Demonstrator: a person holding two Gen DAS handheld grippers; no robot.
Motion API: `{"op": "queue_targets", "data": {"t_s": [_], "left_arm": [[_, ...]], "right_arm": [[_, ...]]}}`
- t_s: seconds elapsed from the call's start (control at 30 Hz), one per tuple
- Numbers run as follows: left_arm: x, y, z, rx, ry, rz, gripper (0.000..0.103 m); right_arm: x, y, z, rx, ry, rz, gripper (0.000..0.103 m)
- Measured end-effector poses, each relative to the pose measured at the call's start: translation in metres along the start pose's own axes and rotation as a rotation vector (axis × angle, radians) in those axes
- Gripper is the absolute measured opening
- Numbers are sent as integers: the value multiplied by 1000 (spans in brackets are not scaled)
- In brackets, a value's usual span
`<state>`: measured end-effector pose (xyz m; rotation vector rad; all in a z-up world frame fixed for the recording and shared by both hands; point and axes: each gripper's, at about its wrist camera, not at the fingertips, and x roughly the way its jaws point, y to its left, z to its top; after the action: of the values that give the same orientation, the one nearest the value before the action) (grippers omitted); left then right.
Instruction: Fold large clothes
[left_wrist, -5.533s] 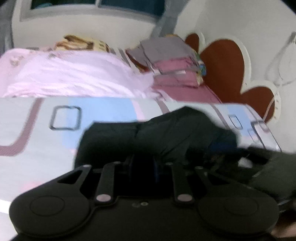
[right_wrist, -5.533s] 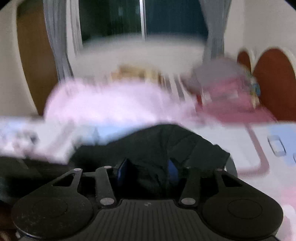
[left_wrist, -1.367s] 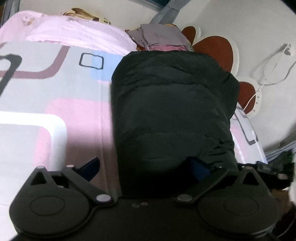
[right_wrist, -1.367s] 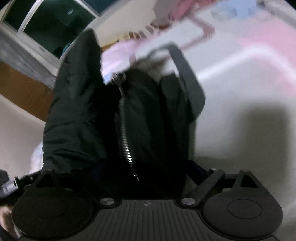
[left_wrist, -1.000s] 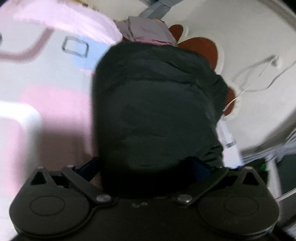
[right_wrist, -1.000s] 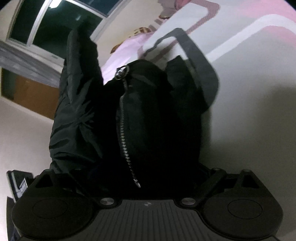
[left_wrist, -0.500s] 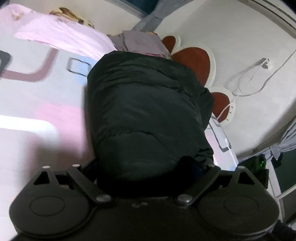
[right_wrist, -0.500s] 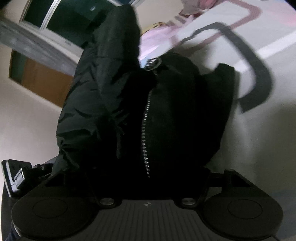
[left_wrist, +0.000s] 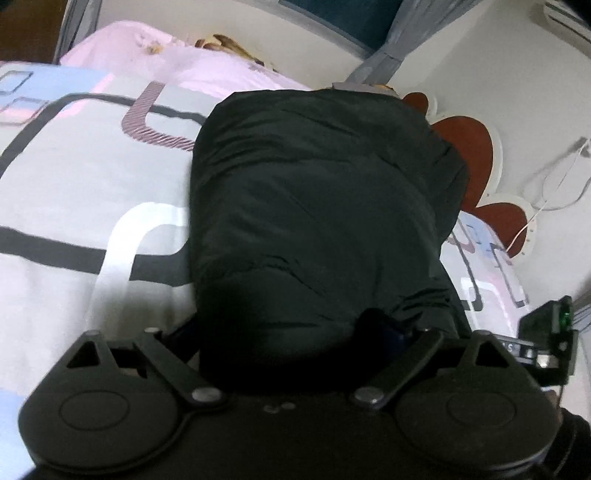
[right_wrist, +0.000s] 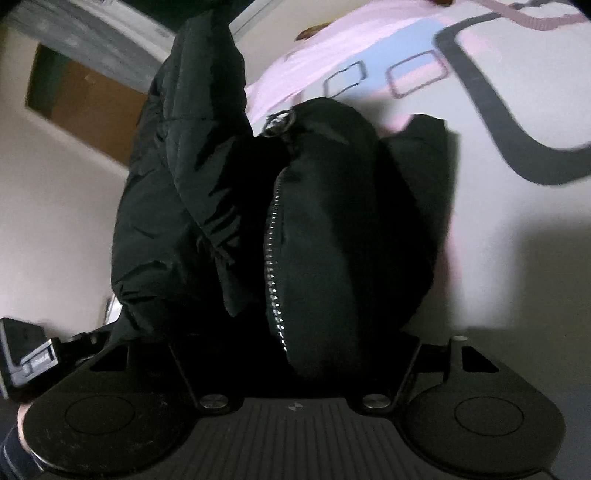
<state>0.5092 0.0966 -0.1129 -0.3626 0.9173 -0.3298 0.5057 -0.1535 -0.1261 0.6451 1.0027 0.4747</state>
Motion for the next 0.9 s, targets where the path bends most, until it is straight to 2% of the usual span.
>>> {"op": "queue_targets", "data": {"t_s": [0.13,0.37,0.43,0.47,0.5,0.53,0.6,0.7,0.77,0.83,0.9], "left_arm": [[-5,-17,-1,45,-18,39,93],[-20,-4,-8,42,-44,41,92],[-26,-5,-8,42,-60,56,91],[-32,-4,-8,44,-71,66,89],[-40,-7,-10,49,-85,75,83],[-51,-10,-11,60,-108,80,71],[-70,-13,-13,70,-156,84,58],[-87,-23,-11,89,-196,71,57],[-87,-40,-9,152,-189,54,57],[-77,-57,-8,212,-164,43,57],[-58,-69,-12,250,-90,35,56]], "right_arm": [[-9,5,1,22,-25,-23,68],[-32,17,3,33,-65,-77,68],[-48,20,4,35,-111,-110,68],[-56,20,-3,32,-131,-125,68],[-66,24,-3,25,-156,-141,68],[-77,29,-4,10,-184,-161,68],[-94,48,-3,-64,-242,-206,68],[-113,84,-7,-172,-333,-207,67],[-101,117,-10,-288,-305,-199,45],[-79,143,-16,-395,-261,-208,32],[-52,150,-20,-435,-207,-246,32]]}}
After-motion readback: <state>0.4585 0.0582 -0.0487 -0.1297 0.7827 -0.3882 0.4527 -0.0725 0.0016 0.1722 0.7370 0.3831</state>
